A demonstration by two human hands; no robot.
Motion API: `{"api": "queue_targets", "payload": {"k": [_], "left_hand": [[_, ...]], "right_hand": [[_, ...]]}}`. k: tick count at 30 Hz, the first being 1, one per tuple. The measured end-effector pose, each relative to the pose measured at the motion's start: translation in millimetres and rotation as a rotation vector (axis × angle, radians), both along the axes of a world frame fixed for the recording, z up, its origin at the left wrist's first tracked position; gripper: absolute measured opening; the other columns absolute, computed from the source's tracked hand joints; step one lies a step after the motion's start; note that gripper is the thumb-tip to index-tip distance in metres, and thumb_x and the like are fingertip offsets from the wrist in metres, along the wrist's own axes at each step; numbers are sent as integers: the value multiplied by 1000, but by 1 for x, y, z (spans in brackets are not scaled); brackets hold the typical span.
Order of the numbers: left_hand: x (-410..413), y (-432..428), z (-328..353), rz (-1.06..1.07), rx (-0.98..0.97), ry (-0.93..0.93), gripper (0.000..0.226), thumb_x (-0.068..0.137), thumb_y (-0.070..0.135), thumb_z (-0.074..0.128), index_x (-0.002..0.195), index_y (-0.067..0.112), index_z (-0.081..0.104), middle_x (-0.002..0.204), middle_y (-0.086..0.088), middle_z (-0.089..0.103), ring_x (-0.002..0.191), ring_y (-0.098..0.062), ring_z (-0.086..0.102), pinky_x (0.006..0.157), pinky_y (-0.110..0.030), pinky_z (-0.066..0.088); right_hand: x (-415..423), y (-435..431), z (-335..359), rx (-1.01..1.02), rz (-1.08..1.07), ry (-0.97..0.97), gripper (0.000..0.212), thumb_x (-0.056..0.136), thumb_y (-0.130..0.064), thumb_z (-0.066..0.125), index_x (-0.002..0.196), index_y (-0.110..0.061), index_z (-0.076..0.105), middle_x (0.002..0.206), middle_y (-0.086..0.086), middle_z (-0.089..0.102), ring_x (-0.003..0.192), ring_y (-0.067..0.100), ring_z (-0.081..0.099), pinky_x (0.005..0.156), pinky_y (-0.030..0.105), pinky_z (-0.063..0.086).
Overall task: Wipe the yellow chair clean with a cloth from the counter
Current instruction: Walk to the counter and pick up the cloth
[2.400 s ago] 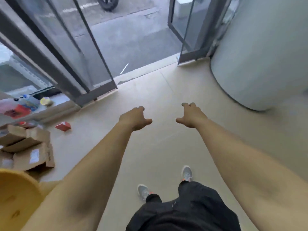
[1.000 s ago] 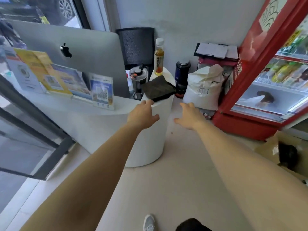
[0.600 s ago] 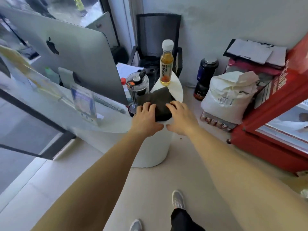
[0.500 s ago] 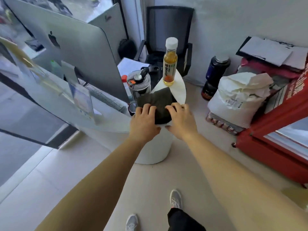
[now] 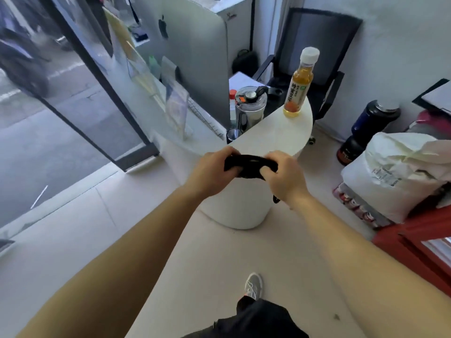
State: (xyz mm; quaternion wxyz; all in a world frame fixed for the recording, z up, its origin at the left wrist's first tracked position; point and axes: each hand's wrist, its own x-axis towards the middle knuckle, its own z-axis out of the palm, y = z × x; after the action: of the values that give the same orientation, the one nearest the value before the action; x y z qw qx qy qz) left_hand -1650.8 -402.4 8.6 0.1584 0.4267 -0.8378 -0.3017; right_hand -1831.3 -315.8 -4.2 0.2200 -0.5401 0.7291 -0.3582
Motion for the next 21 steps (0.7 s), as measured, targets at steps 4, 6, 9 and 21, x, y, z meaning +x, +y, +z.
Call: {"api": "queue_targets", "payload": {"k": [4,6,9,21], "left_hand": [[88,24,21,118,94,56,11,81,38,65,89,30,68,75,9,69,74,-13,66,69,-36,55],[142,41,25,188,193,70,14,79,40,67,83,27,69,73,6,68,73,-14,67,68,-36,56],[233,73,23,311,321,107,16,76,38,66,84,25,69,79,0,69,79,-20,66,67,-32,52],[573,258,-17,1055,520,452,19,86,20,57,102,22,67,97,-3,68,87,-20,62,68,-31,48]], "right_hand": [[68,0,22,89,141,-102,11,72,-26,56,71,-17,63,64,2,60,66,19,56,60,33,43],[115,1,28,151,256,-124,12,70,-26,57,70,-16,62,63,0,58,65,18,55,62,34,44],[200,6,33,251,439,-155,15,75,-21,59,78,-7,64,65,2,57,63,14,53,63,32,41],[575,55,21,612,1046,-52,15,83,-22,59,81,-12,70,84,10,68,81,24,62,77,39,49]]}}
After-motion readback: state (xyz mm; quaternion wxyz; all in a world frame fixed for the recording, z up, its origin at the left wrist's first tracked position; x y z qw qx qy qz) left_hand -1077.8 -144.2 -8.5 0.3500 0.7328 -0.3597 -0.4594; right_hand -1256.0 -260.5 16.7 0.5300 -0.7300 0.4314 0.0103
